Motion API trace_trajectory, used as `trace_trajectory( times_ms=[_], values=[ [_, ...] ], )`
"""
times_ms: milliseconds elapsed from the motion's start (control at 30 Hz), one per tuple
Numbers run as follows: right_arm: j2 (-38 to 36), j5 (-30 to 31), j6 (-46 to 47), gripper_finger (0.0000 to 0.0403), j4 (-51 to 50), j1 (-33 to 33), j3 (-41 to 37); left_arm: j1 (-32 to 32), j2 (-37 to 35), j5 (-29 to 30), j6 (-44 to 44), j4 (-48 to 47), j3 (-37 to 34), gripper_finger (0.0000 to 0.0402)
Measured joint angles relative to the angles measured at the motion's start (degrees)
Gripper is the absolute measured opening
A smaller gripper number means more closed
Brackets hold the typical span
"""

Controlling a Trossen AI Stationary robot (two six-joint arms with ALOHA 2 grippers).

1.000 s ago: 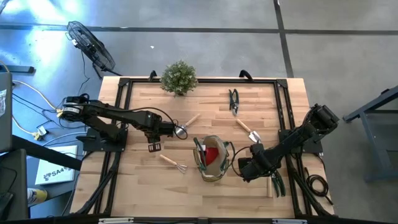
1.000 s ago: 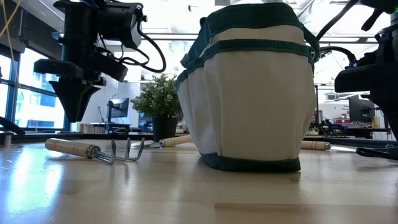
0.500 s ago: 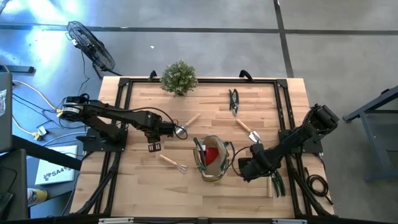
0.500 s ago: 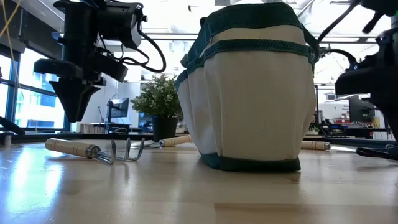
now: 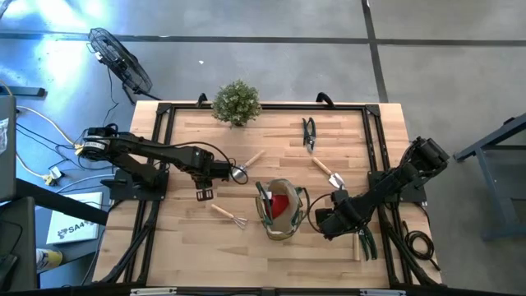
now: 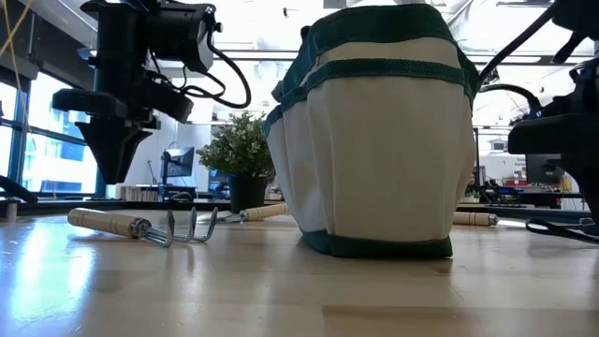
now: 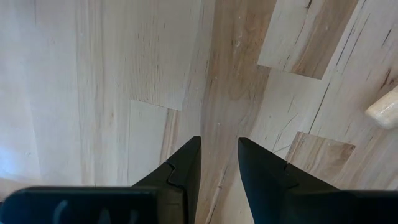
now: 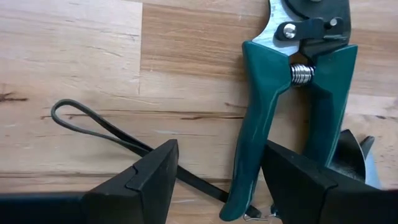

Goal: Pick & Place Garden tools in Gardening bag
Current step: Put the middle green scissors into the green bag

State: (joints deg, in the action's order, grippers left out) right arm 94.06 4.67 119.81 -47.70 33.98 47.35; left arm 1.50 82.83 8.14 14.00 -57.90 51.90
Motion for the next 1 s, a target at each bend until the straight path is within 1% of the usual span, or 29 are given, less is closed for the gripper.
trace_trajectory(
  times_ms=[100, 167, 333, 433, 467, 700, 767, 1000],
  values=[
    [0.0, 0.0, -0.1, 0.0197, 0.1, 0.0, 0.0, 0.0, 0.0, 0.0, 0.0, 0.4, 0.0, 0.0100],
    [0.0, 0.2, -0.8, 0.0175, 0.2, 0.0, 0.0, 0.0, 0.0, 0.0, 0.0, 0.5, 0.0, 0.0100],
    [0.1, 0.9, -3.1, 0.0095, 0.4, -0.1, 0.0, 0.0, 0.0, 0.0, 0.0, 0.6, 0.0, 0.0100],
    [0.1, 1.5, -6.6, 0.0041, 0.6, 0.0, -0.1, 0.0, 0.0, 0.0, 0.0, 0.7, 0.0, 0.0100],
    [0.1, 1.7, -7.5, 0.0032, 0.7, 0.0, -0.1, 0.0, 0.0, 0.0, 0.0, 0.7, 0.0, 0.0100],
    [0.1, 2.5, -9.8, 0.0039, 1.3, 0.1, -0.1, 0.0, 0.0, 0.0, -0.1, 0.8, 0.0, 0.0100],
    [0.1, 2.6, -10.9, 0.0035, 1.3, 0.1, -0.1, 0.0, 0.0, 0.0, -0.2, 0.8, 0.0, 0.0100],
    [0.1, 5.7, -12.1, 0.0034, 1.5, 1.6, -0.2, 0.0, 0.0, 0.0, -0.2, 0.8, 0.0, 0.0100]
  ],
)
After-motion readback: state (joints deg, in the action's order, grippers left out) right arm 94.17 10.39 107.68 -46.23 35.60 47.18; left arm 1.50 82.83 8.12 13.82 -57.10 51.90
